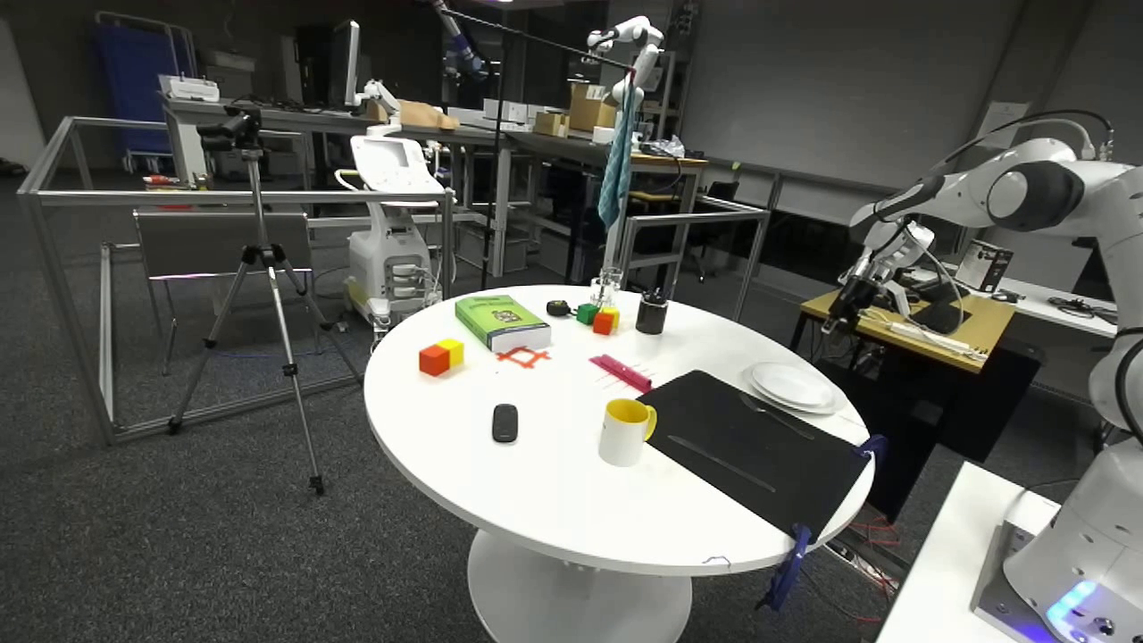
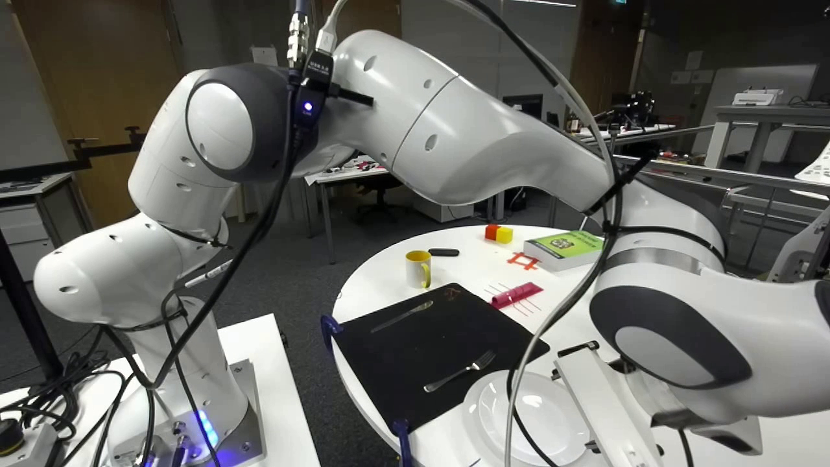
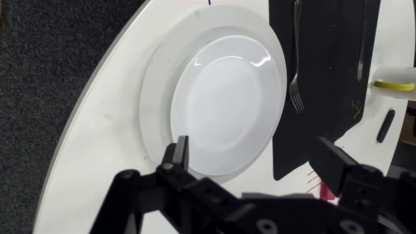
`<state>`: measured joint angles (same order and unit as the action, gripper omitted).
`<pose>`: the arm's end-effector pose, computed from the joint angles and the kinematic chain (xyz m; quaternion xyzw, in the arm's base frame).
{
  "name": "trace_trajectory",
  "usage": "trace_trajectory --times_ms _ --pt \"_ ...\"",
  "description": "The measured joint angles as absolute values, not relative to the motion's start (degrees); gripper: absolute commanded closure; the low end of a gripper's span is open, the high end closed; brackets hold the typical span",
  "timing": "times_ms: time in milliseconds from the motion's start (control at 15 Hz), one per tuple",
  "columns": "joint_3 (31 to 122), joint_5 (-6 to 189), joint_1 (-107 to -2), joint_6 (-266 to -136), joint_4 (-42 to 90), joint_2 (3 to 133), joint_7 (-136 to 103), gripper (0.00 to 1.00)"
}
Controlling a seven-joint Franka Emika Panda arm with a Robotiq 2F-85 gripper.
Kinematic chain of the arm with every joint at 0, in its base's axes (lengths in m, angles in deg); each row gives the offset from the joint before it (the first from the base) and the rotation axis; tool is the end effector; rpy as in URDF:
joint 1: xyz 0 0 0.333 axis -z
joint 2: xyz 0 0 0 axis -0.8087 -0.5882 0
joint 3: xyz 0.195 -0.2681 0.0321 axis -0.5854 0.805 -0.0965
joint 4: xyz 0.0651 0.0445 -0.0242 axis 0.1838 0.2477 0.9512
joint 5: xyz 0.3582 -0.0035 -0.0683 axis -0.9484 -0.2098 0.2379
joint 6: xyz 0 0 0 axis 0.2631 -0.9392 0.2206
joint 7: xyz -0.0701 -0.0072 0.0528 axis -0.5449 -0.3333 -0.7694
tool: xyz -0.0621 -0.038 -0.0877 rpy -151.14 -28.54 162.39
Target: Place the smaller white plate on the black mat between the fork and knife
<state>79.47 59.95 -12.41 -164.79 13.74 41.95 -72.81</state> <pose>0.4849 -0.4494 0.2543 -0.9555 0.0580 -0.0035 0.2892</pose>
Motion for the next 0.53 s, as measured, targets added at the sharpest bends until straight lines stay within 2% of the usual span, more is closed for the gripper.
trace_trajectory --times_ms 533 --pt "79.2 60.0 -11.8 -163.3 11.4 40.4 -71.8 0.0"
